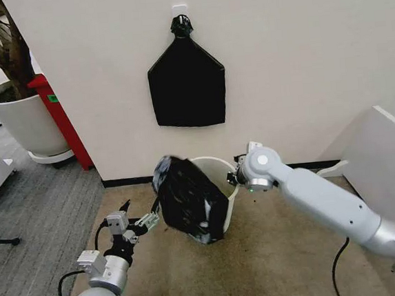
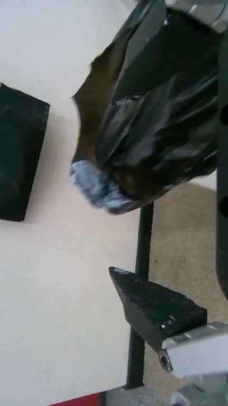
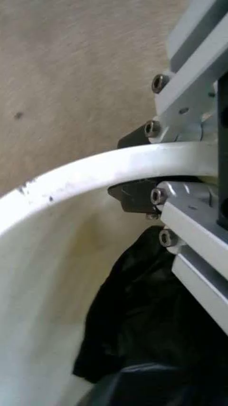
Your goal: Place the garbage bag over the trash bin.
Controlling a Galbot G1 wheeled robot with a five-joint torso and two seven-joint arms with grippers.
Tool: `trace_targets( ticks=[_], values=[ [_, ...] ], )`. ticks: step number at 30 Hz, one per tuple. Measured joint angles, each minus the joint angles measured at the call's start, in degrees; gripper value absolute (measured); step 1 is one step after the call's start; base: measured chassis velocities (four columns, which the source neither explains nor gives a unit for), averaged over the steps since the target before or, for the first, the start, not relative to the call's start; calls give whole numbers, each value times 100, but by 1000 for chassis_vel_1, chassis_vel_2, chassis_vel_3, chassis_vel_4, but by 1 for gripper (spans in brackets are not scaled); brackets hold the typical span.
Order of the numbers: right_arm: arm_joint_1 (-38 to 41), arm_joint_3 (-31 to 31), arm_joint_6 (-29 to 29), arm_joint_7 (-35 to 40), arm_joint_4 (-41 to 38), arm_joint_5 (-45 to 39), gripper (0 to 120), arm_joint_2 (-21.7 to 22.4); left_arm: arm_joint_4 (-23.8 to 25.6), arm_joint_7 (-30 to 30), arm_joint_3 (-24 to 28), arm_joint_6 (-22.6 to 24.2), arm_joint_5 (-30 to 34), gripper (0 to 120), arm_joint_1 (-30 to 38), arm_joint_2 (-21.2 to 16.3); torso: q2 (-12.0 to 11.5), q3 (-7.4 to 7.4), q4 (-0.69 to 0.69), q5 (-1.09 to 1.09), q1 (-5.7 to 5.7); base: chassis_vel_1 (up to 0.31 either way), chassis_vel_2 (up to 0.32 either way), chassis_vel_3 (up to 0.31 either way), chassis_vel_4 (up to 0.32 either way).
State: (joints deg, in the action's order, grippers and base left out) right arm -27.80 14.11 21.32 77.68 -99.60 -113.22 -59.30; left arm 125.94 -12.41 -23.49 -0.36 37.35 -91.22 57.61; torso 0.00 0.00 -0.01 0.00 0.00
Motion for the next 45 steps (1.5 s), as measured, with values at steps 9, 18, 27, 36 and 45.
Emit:
trace_targets(
  ticks=[9, 18, 27, 36, 45],
  values=[
    [-830, -575, -810, 413, -644, 326, 1, -18, -59, -49, -1, 0, -17, 100, -1, 50, 0, 0, 0, -1, 0, 0, 0, 0, 0],
    [-1523, -667, -1086, 364, -793, 1166, 1, -268, -27, -69, -12, -37, -115, 100, -115, 130, 0, 0, 0, 0, 0, 0, 0, 0, 0],
    [-1827, -703, -1175, 228, -543, 1742, 1, -514, -32, -62, -21, -73, -202, 100, -168, 254, 0, 0, 1, 0, 0, 0, 0, 0, 0],
    [-1984, -720, -1105, 162, -423, 1923, 11, -604, -103, -37, 12, -87, -255, 100, -137, 361, 1, -1, 0, -2, 0, 0, 0, 0, 0],
    [-2095, -856, -1032, 126, -815, 1853, 39, -419, -91, -37, 14, -87, -269, 100, -134, 381, -1, 1, 1, 0, 0, 0, 0, 0, 0]
  ],
)
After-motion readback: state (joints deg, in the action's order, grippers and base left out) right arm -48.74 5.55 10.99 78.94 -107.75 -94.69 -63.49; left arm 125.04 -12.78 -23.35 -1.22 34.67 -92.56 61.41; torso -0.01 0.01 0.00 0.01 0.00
